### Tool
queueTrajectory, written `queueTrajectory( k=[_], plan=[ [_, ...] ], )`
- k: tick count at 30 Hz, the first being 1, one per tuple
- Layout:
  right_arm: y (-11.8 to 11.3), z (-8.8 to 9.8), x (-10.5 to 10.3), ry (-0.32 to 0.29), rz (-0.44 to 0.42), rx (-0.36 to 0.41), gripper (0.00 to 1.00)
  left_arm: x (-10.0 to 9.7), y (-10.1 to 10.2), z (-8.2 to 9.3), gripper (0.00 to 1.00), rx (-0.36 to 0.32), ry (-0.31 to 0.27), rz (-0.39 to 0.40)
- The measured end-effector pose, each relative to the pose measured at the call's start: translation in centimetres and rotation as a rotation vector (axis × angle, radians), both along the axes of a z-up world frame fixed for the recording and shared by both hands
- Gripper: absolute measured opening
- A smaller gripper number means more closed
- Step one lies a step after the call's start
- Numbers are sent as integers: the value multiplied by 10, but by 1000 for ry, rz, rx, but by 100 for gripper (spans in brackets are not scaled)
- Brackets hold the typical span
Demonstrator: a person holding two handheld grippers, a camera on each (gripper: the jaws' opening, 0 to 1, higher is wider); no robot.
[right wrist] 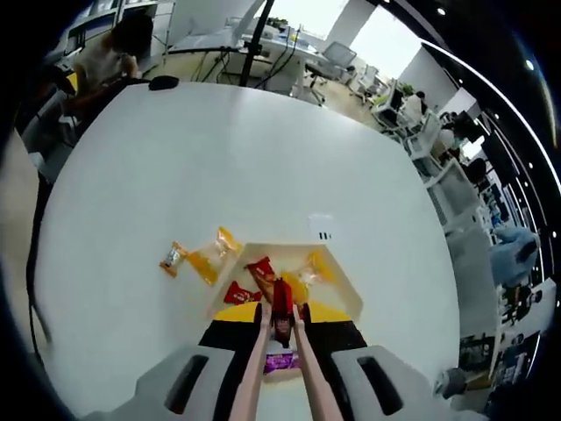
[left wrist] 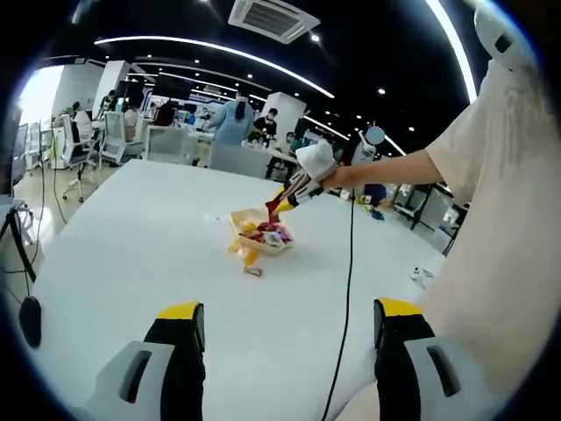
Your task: Place the target food into the container with the food tongs after gripping and lifting it, then release it inside without dropping or visibly crushing the food.
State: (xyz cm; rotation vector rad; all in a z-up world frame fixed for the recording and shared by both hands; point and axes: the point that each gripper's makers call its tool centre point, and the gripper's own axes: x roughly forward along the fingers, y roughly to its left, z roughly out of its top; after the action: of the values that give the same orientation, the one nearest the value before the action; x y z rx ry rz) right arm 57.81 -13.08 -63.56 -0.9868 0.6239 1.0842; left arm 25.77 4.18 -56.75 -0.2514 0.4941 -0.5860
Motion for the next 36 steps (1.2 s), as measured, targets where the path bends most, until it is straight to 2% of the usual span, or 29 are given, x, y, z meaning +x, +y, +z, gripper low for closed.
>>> queueTrajectory(
  k=[17,36],
  plan=[
    [-4,7,11,-35,-8,-4,20,2,-2,0,79,-3,1,-6],
    [-1,5,5,-28,-4,-2,21,0,-1,0,79,-6,-1,1]
  ],
)
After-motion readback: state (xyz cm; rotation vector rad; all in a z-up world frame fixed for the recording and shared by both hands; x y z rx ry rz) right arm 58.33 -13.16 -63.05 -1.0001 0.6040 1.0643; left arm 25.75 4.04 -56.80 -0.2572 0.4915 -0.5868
